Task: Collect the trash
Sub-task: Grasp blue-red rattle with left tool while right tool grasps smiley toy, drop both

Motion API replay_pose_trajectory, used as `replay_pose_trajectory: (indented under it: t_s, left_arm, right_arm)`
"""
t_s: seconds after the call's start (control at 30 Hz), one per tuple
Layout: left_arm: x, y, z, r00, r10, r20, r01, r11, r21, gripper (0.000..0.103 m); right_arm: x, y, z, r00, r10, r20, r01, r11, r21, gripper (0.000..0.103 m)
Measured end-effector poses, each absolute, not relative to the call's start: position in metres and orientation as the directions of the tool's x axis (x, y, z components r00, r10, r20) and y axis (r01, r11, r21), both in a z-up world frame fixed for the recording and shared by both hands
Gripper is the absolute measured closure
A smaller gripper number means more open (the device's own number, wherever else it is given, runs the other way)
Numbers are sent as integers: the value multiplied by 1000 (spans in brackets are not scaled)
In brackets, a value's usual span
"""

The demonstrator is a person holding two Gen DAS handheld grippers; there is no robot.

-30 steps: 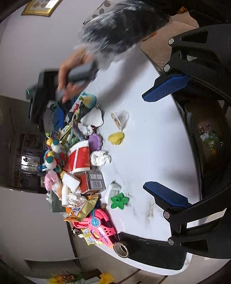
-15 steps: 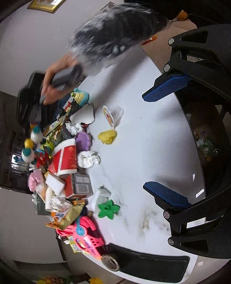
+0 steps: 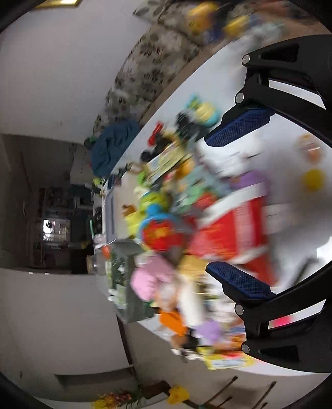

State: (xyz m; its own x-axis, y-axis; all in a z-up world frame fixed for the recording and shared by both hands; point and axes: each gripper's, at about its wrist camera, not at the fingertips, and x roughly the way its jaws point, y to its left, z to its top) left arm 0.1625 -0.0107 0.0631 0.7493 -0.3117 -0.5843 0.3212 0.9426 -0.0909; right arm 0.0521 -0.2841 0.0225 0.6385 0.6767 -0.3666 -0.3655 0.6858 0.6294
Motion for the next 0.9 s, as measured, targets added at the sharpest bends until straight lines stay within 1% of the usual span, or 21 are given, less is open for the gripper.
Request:
replay_pose_trajectory:
  t_s: [0.07,0.17,0.23,0.33,0.37,0.43,0.47,0.5,0.57,0.6,0.63,0.67,0.73,0.8,0.83,0.9]
  left_arm:
    - [198,-24,65,736,-280,-616,312,948,-57,14]
    - [252,-48,59,671,-224,-707,334,943,17,14]
    - [280,-66,51,612,-153,-776,386,914,124,13]
    - [299,-81,41,556,-66,-829,462,853,242,12]
    - [311,-84,34,508,-40,-861,502,825,258,12]
    - [326,-82,20,449,6,-894,516,815,264,12]
    - [336,-84,9,410,50,-911,535,796,285,12]
    - [341,-86,0,408,103,-907,544,770,332,14]
    - [345,-94,-14,431,187,-883,571,701,427,26]
    - [344,-97,-16,428,177,-886,589,689,422,42]
    - [342,-102,-15,456,181,-871,587,675,447,42]
    - [334,-107,-11,520,184,-834,572,650,500,42]
    - [318,-112,3,612,154,-776,542,633,553,42]
    - [303,-109,25,658,104,-746,504,676,538,43]
    - [288,-104,42,693,65,-718,481,700,528,43]
    - [264,-97,67,722,-1,-692,475,728,494,43]
  right_arm:
    - [40,-301,14,648,665,-370,-342,689,639,72]
    - [28,-322,7,654,660,-370,-312,681,663,71]
    - [29,-334,-2,662,651,-371,-284,677,679,71]
    - [33,-342,-12,664,650,-370,-267,669,694,71]
    - [35,-341,-14,663,651,-370,-266,667,696,71]
    - [39,-342,-19,659,655,-369,-261,659,705,71]
    - [41,-340,-21,657,659,-367,-261,655,709,71]
    - [42,-339,-23,654,662,-365,-264,652,710,71]
    - [40,-337,-26,652,665,-364,-264,650,713,71]
    - [39,-335,-29,648,668,-365,-261,645,718,71]
    - [39,-334,-31,646,670,-367,-257,643,722,71]
    - [37,-333,-33,643,671,-369,-251,640,726,71]
    - [34,-329,-36,632,677,-377,-249,639,728,71]
    - [31,-324,-35,624,680,-386,-255,644,722,71]
    - [29,-322,-34,621,682,-387,-261,645,718,71]
    - [26,-316,-31,616,687,-385,-276,646,711,71]
